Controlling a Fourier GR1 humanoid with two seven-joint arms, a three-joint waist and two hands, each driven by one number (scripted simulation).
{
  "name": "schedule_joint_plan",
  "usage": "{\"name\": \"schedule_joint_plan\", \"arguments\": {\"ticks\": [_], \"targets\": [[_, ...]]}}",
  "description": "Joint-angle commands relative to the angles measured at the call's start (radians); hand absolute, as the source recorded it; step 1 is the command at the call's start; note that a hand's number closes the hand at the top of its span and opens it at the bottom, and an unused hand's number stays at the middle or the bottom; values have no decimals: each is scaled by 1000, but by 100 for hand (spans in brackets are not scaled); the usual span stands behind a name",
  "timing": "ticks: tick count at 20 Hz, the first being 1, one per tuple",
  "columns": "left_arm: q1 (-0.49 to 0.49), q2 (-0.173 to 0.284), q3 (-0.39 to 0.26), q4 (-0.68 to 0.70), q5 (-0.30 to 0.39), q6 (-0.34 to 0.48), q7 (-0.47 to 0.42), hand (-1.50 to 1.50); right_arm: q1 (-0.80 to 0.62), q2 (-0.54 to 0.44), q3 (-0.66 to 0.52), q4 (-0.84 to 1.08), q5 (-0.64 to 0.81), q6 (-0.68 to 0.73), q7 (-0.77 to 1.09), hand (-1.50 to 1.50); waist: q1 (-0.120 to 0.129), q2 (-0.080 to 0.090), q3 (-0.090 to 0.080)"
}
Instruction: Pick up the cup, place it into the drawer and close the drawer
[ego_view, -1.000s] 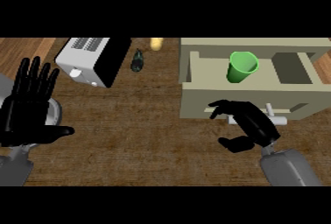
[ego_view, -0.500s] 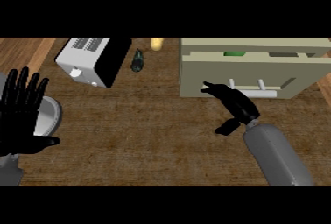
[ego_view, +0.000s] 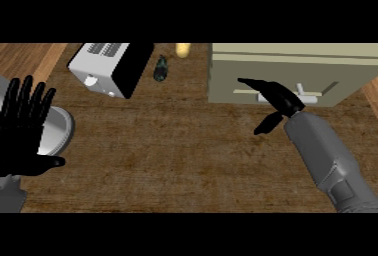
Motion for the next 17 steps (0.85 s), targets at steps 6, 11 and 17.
{"name": "schedule_joint_plan", "arguments": {"ticks": [6,11,17], "targets": [[-21,-6,13,28,6,-41,25,-150,-160,-91,-65,243,8,4,-35,-150,30,30,6],[0,-50,-25,15,-53,-25,-23,-150,-187,-136,-86,280,-7,39,-73,-150,42,34,7],[-28,-48,-20,35,-78,-21,-29,-150,-209,-141,-86,305,-2,26,-77,-150,50,39,7]]}}
